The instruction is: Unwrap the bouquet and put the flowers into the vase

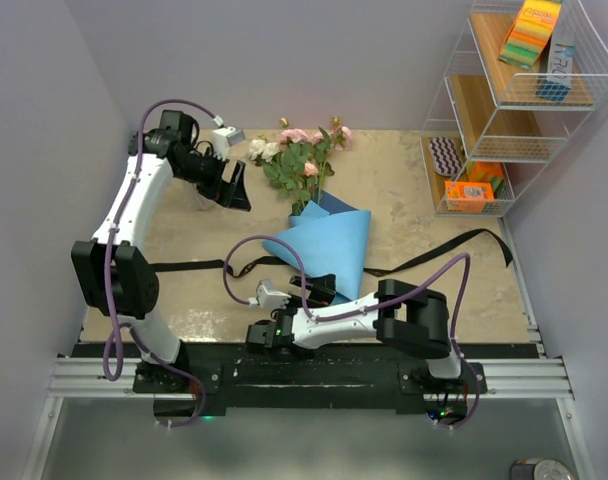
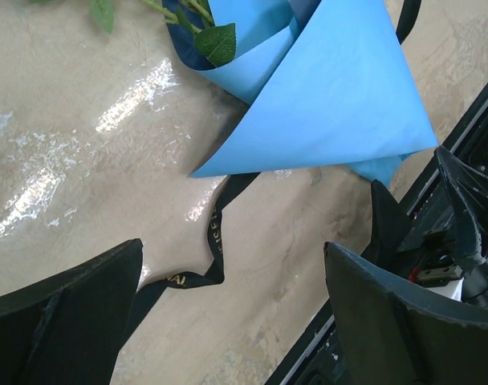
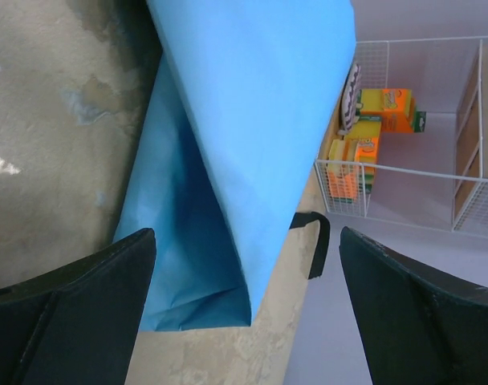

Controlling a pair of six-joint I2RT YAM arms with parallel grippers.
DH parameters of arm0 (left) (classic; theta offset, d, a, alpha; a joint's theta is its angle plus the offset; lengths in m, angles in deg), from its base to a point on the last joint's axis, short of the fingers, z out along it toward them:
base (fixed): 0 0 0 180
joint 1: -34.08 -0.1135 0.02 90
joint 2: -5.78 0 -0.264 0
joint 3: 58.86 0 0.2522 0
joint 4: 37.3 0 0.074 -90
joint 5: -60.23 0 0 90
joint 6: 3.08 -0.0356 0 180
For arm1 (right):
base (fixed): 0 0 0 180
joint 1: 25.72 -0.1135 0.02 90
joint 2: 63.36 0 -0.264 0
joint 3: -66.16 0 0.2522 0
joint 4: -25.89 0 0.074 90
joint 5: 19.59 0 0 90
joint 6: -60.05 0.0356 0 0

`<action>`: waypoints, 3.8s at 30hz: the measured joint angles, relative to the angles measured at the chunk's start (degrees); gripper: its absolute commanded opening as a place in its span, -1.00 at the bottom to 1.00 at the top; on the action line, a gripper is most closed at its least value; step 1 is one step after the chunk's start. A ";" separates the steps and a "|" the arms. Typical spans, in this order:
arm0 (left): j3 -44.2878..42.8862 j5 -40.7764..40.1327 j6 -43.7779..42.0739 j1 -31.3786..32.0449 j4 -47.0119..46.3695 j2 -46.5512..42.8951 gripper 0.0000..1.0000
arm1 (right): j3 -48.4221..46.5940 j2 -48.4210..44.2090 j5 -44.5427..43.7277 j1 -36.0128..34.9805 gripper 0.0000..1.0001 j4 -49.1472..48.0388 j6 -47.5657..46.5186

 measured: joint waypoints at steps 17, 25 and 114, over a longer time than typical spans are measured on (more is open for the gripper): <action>-0.59 2.38 -2.97 -0.74 2.73 -2.75 0.98 | -2.05 -4.57 -7.63 11.45 0.98 3.50 7.45; -0.59 2.82 -4.04 -0.79 3.17 -3.67 0.98 | 2.19 -11.93 -2.82 0.72 0.98 -11.08 -3.17; -31.58 -13.94 -7.28 31.61 -5.22 37.11 0.98 | 0.17 -60.39 25.55 33.14 0.92 -14.51 -0.72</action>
